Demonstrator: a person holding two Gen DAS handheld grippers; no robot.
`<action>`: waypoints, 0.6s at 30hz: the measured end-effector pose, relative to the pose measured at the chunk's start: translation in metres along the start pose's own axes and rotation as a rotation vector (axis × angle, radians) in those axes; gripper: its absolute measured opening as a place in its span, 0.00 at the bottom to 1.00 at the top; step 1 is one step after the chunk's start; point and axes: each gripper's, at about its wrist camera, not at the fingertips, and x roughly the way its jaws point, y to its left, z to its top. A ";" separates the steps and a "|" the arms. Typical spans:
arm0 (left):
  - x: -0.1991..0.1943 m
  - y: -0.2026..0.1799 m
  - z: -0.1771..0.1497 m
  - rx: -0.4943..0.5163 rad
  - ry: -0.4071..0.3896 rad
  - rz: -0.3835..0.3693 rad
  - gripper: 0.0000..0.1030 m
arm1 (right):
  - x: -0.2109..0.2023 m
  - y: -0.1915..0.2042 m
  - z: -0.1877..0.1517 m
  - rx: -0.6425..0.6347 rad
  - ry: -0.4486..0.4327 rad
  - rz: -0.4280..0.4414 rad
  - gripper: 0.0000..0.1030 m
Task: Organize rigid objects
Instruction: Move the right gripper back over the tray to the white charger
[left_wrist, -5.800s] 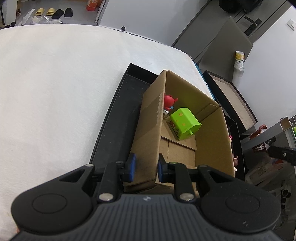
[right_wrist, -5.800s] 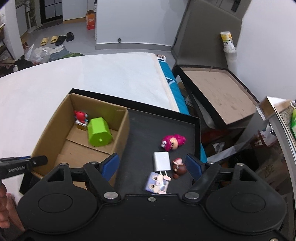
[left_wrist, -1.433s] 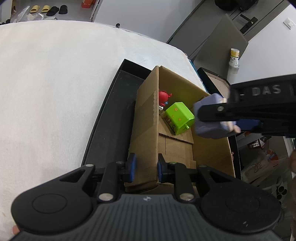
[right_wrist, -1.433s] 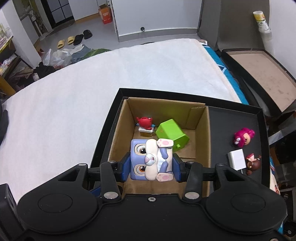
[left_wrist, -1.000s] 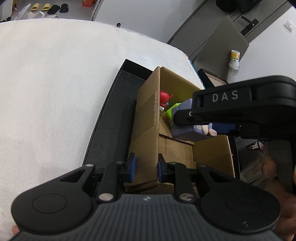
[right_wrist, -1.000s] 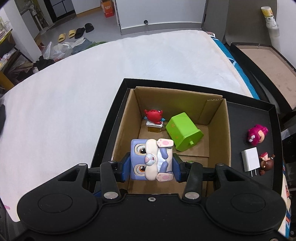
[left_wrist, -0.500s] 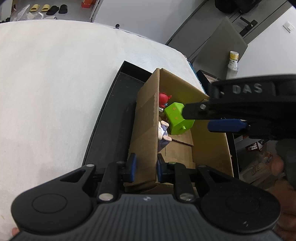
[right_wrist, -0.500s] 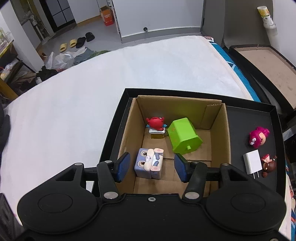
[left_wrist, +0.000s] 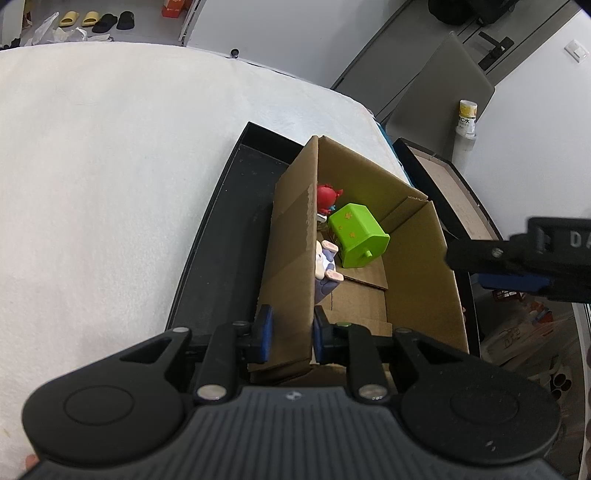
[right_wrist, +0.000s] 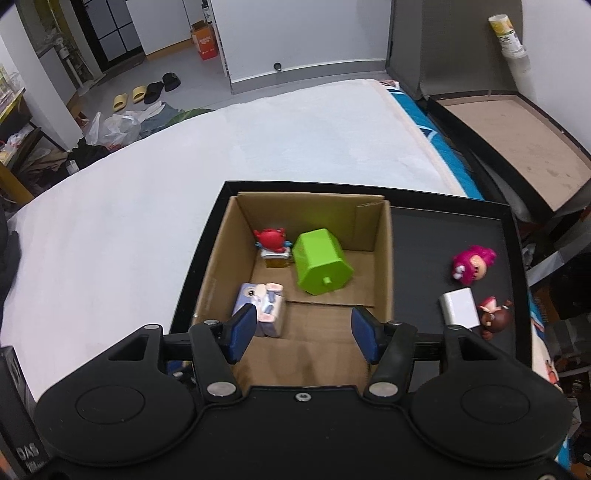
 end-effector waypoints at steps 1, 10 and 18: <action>0.000 0.000 0.000 0.002 0.000 0.001 0.20 | -0.002 -0.004 -0.001 0.003 -0.003 -0.004 0.56; 0.001 -0.003 0.000 0.017 -0.004 0.013 0.19 | -0.019 -0.031 -0.006 0.031 -0.032 -0.027 0.59; 0.001 -0.006 -0.002 0.025 -0.007 0.023 0.19 | -0.030 -0.058 -0.016 0.048 -0.055 -0.053 0.65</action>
